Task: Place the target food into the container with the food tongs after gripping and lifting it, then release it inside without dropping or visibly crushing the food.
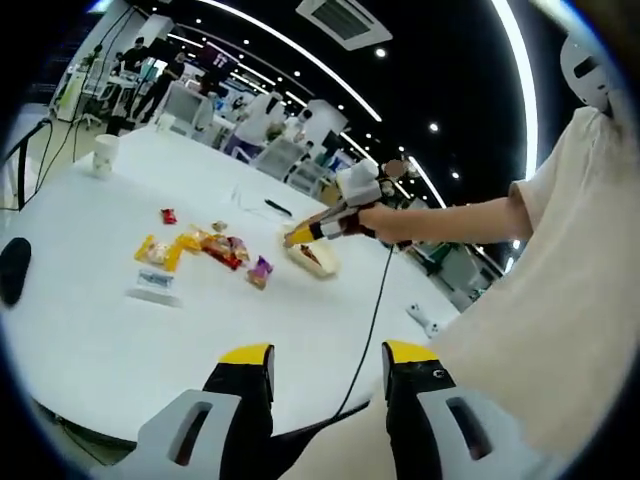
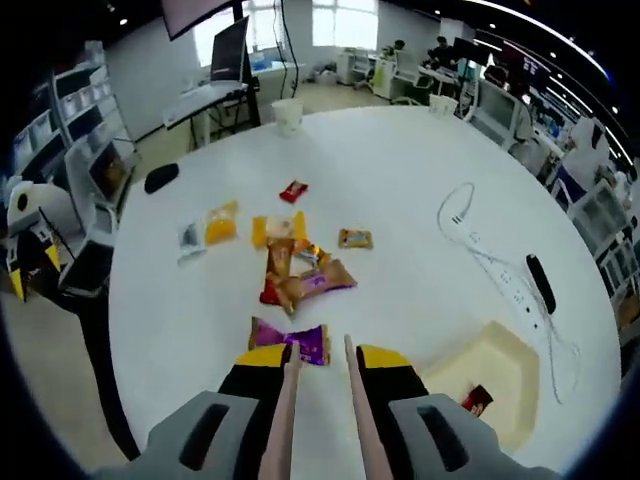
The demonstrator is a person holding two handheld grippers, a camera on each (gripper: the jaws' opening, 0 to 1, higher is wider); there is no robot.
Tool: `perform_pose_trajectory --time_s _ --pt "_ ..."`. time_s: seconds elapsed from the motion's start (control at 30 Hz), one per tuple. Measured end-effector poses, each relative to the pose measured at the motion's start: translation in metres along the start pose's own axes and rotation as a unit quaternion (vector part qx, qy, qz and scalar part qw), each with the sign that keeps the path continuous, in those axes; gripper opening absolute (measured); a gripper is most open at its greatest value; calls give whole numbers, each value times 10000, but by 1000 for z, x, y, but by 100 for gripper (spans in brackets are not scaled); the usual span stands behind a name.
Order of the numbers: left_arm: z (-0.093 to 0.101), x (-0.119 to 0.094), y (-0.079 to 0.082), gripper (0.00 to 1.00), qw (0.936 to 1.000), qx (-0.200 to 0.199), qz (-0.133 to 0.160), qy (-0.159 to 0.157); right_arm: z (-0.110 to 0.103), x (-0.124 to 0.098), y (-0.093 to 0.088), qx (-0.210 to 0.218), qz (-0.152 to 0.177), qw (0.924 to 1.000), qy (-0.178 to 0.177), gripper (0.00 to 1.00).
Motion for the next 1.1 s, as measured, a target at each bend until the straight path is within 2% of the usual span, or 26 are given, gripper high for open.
perform_pose_trajectory --time_s 0.1,0.23,0.4,0.63,0.67,0.7,0.73,0.8,0.83,0.93,0.97,1.0,1.1 --pt "-3 -1 0 42 10000 -11 -6 23 -8 4 1 -70 -55 9999 66 25" --pt "-7 -2 1 42 10000 -41 13 54 -17 9 -1 -661 -308 9971 227 25" --pt "-11 -2 1 42 9999 -84 22 69 -22 21 -5 -1273 -515 9893 501 26" --pt "-15 -1 2 42 9999 -120 23 95 -27 34 -8 -1852 -614 9769 876 26" --pt "-16 -1 2 42 9999 -127 34 110 -30 36 -8 -2059 -668 9715 966 26" --pt "-16 -1 2 42 9998 -132 36 114 -30 37 -8 -2142 -695 9693 988 27" --pt "-17 -1 3 43 9998 -146 48 122 -33 38 -10 -2346 -785 9627 1093 27" --pt "-16 0 5 43 9997 -207 105 70 -35 40 -12 -2397 -831 9600 1189 27" --pt "-17 0 5 43 9997 -223 111 75 -36 41 -13 -2507 -862 9561 1246 27" --pt "-18 0 4 43 9998 -173 56 95 -40 42 -15 -2589 -909 9522 1347 27" --pt "-19 0 3 43 9997 -189 57 108 -41 44 -16 -2721 -939 9475 1395 27" --pt "-19 0 3 43 9997 -194 58 109 -41 44 -16 -2762 -949 9459 1411 27" --pt "-18 1 4 43 9997 -198 48 110 -42 46 -17 -3100 -1048 9321 1554 27"
Point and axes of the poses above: the point that each gripper's makers call its tool centre point, and the gripper's own axes: x roughly forward along the fingers, z roughly to its right, y roughly out of its top, the point moved 4 cm from there along -x, roughly backward along the fingers, and after that the axes turned 13 degrees about z, right-handed, at the moved point
